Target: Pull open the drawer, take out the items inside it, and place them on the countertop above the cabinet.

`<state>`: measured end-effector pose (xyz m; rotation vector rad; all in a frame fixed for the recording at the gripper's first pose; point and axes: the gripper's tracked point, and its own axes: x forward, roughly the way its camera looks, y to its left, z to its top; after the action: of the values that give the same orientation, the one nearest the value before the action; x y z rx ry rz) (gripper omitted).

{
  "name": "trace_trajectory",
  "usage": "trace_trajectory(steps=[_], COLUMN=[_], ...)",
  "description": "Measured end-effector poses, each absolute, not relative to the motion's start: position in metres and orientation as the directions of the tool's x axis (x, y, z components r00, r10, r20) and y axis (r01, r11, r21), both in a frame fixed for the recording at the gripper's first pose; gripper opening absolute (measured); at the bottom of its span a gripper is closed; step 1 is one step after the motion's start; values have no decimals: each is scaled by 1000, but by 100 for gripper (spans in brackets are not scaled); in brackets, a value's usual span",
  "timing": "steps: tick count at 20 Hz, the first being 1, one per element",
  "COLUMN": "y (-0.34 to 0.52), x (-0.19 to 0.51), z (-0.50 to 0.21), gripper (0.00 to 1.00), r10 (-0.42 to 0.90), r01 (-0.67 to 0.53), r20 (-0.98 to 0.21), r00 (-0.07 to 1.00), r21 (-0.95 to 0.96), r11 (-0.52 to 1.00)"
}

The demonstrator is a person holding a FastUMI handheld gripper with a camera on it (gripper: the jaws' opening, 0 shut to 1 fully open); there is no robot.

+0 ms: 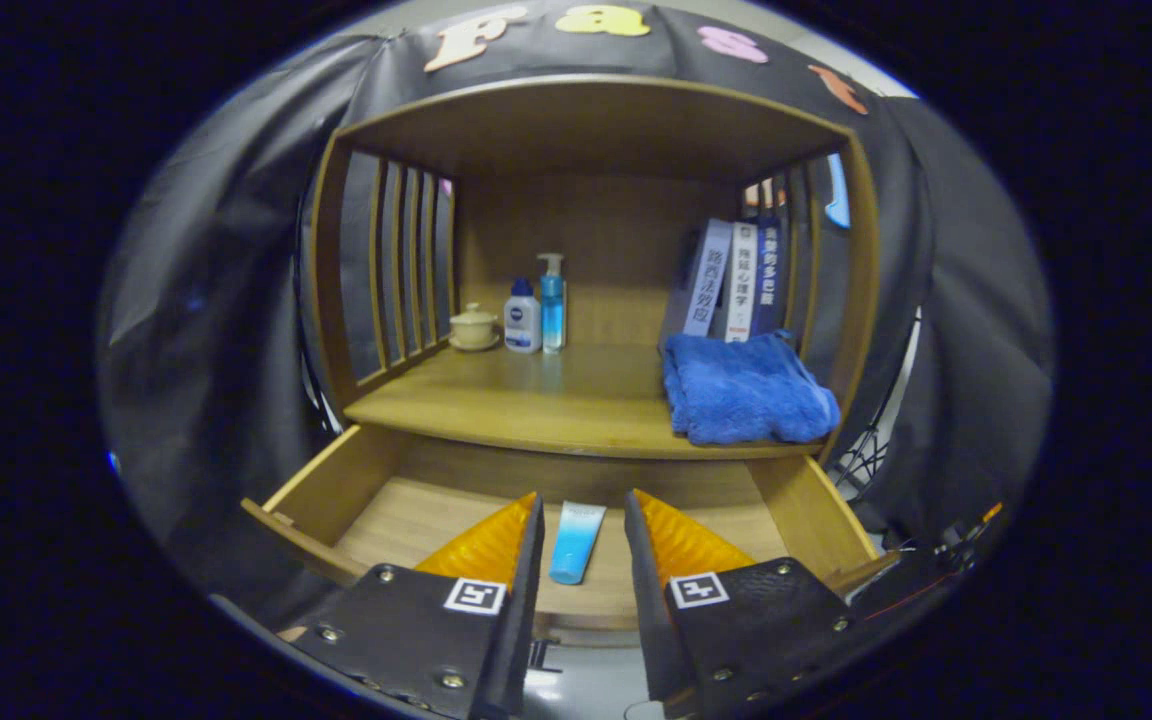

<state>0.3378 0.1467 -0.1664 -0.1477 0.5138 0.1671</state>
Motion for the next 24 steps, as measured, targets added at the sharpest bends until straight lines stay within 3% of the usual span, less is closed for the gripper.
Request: trace_trajectory(steps=[5,6,10,11,12,13,22,24], y=[161,163,171,170,169,168,151,150], x=[373,379,386,386,387,386,373,370], z=[-220,-229,-269,-279,-284,-293,-328,-306], gripper=[50,55,55,58,74,76,76,53], r10=[104,99,89,80,67,55,-13,-21], r01=[-258,-267,-306,-312,-309,-310,-299,-268], r20=[-683,-710,-826,-850,-867,-881,-952,-955], r00=[723,697,557,520,493,469,306,295], r21=[-128,-129,-104,-102,-102,-106,-110,-104], r11=[958,955,946,945,946,945,948,958])
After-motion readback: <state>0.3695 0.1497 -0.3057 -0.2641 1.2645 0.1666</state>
